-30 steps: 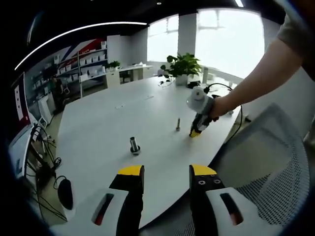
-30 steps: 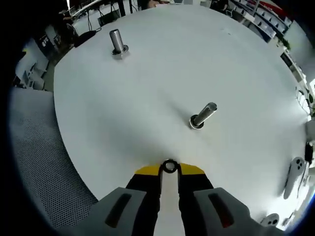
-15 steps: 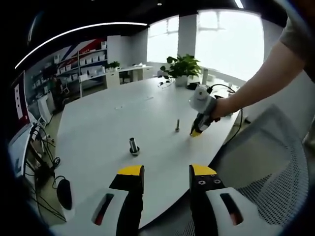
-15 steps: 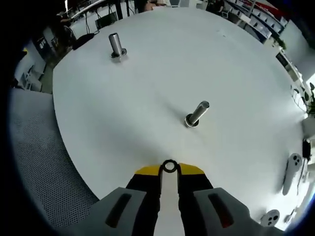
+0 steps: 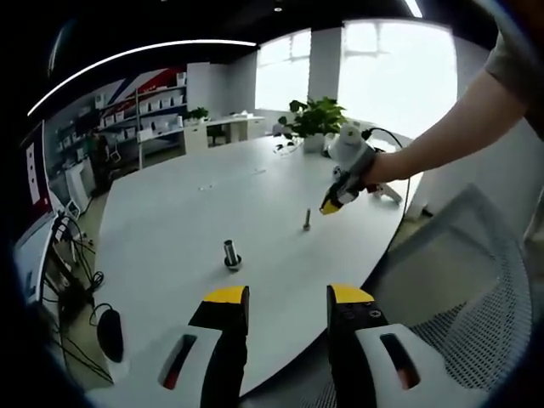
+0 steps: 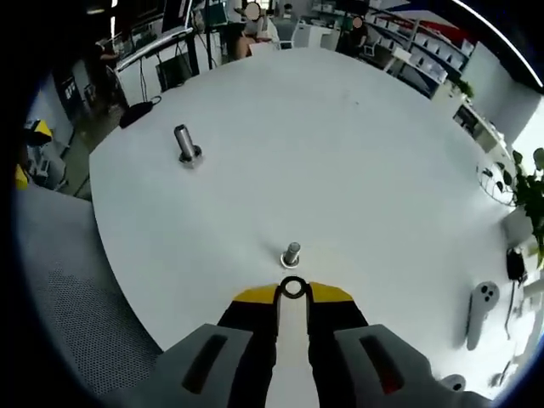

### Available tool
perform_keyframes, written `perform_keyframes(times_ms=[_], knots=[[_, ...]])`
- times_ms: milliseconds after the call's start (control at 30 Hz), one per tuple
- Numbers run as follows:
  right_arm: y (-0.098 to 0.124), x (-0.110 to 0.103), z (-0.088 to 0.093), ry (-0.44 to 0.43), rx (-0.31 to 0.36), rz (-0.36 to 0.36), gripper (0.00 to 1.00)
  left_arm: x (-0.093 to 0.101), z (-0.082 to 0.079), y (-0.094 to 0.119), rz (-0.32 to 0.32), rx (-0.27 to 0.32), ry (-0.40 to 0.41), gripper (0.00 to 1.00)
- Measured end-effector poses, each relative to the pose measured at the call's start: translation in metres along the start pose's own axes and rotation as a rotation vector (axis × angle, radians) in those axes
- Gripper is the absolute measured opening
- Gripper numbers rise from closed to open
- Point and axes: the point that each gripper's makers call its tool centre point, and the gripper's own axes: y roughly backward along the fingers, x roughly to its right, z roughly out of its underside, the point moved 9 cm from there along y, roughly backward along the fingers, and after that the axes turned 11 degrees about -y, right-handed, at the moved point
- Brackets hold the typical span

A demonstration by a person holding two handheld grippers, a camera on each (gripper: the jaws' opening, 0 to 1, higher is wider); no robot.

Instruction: Place the washer onto the threaded stud by aligning its center hole with the stud, sliding it down to the base, and recovering from edge contact or off-axis alignment until the washer reaches the visible bottom stop.

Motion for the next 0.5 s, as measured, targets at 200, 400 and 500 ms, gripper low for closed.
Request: perform_keyframes(times_ms=[200,400,500], knots=[[-0.001,-0.006,-0.013,0.068,0.041,0.011,0.14,0.000,0.001,0.000,-0.003,-0.004,-0.002,0.35],[-0.008,-0.004,-0.020,0.085,0.020,0.011,0.14,-0.001,0.001,0.000,-0.007,-0.008,0.000,0.35],[-0.012,-0.003,-0.022,0.086,0.010,0.008,0.14,-0.001,0.001,0.000,-0.010,-0.011,0.003,0.35]])
